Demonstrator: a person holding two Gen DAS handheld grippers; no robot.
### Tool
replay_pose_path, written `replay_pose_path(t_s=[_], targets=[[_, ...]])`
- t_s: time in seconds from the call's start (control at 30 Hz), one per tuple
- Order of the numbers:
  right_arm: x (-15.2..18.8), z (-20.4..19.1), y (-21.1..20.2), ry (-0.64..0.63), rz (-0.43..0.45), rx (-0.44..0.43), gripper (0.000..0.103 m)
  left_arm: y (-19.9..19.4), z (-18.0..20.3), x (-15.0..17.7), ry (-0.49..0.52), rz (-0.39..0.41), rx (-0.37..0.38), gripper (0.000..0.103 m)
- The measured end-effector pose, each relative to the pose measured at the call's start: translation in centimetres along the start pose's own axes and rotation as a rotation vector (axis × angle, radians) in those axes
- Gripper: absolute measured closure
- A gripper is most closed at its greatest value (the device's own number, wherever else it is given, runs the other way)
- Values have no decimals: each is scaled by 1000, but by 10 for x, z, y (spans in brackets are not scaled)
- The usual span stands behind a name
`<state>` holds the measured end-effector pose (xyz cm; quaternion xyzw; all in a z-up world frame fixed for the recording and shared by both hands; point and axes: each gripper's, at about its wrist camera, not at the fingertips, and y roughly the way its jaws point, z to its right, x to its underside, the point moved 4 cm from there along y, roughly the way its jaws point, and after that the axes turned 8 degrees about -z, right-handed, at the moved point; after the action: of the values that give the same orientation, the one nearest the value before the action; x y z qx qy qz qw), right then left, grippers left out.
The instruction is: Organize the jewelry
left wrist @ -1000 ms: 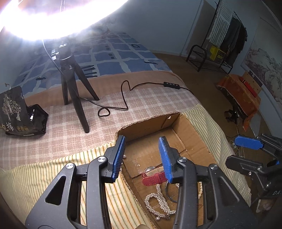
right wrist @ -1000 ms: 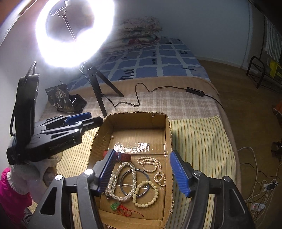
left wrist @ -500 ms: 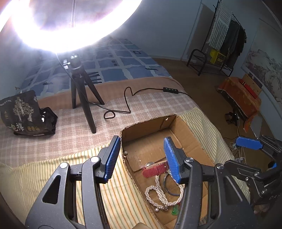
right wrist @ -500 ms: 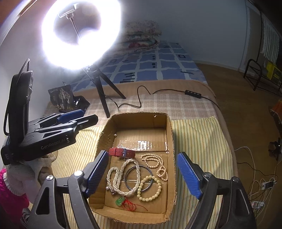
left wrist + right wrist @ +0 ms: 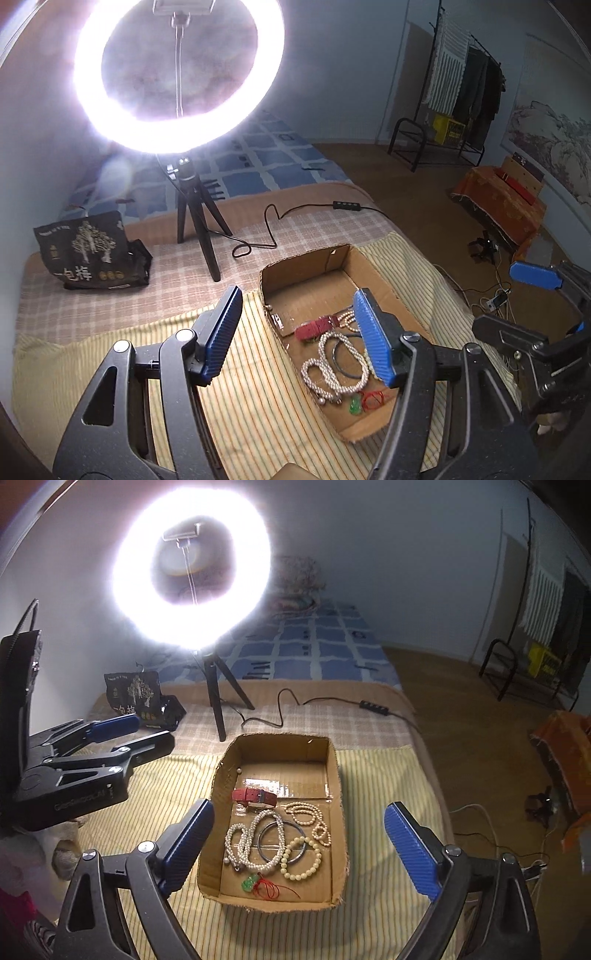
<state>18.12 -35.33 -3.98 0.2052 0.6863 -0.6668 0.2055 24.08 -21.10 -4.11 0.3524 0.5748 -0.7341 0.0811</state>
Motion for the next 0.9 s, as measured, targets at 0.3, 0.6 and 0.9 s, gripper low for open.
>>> replay_pose_path(t_s=[0.3,0.6,0.9], targets=[[22,-2,-42,27,59,52,8,-55,10,22,0,70,-4,28],[40,-2,-64,57,132,101,0,-88,8,48,-36,104,4,20],[54,-1,-58,83,170,138,0,-95,7,73,-40,134,-38,12]])
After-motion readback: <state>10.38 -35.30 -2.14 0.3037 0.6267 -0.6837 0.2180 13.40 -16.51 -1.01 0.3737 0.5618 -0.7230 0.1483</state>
